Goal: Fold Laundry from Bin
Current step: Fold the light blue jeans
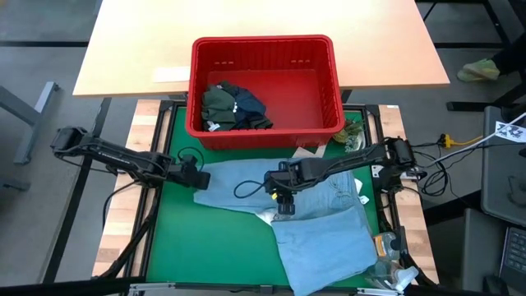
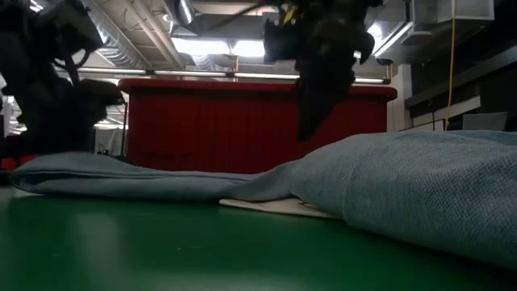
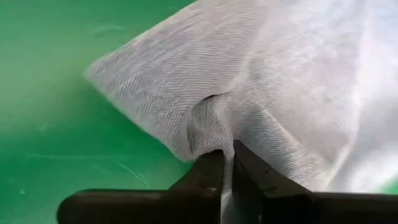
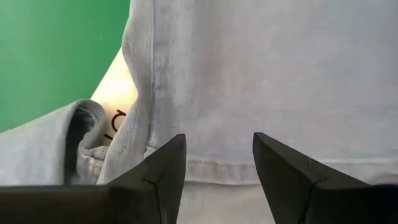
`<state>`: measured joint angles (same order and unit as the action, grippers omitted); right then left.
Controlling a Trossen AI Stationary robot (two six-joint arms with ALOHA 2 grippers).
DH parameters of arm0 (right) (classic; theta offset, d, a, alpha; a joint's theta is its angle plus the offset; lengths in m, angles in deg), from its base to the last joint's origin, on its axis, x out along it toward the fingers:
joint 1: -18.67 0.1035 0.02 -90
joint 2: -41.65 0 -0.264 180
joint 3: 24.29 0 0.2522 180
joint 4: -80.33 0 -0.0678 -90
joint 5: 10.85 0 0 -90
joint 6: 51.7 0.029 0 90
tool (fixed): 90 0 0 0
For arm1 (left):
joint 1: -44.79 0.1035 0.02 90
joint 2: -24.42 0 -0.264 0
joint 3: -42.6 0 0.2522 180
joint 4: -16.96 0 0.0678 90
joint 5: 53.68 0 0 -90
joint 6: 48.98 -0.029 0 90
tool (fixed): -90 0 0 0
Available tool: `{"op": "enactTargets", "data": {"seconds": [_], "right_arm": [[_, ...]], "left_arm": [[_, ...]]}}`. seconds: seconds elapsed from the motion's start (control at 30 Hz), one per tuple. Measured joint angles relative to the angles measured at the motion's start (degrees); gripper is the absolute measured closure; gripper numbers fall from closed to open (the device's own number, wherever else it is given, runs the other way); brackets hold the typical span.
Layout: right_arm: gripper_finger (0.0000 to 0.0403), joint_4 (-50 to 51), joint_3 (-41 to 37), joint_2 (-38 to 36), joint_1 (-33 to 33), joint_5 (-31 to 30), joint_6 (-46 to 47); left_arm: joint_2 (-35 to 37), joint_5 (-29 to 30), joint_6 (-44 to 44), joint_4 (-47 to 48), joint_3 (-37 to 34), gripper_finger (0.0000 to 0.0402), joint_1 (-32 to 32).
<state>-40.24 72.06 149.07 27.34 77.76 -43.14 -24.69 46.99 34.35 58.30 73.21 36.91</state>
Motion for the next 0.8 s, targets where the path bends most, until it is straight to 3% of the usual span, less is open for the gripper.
{"op": "enactTargets", "data": {"seconds": [0.17, 0.43, 0.8], "right_arm": [[0.0217, 1.8, 0.0, -5.1, 0.0, -1.5, 0.2], [0.0217, 3.3, 0.0, -10.4, 0.0, -4.5, 1.6], [0.0217, 3.8, 0.0, -10.9, -0.1, -5.7, 1.6]], "left_arm": [[4.8, -5.9, -2.9, 4.2, 3.3, 0.0397, 0.0], [11.3, -7.3, -3.0, 28.5, 14.2, 0.0399, 0.0], [12.6, -14.1, 2.0, 50.8, 28.0, 0.0401, -3.8]]}}
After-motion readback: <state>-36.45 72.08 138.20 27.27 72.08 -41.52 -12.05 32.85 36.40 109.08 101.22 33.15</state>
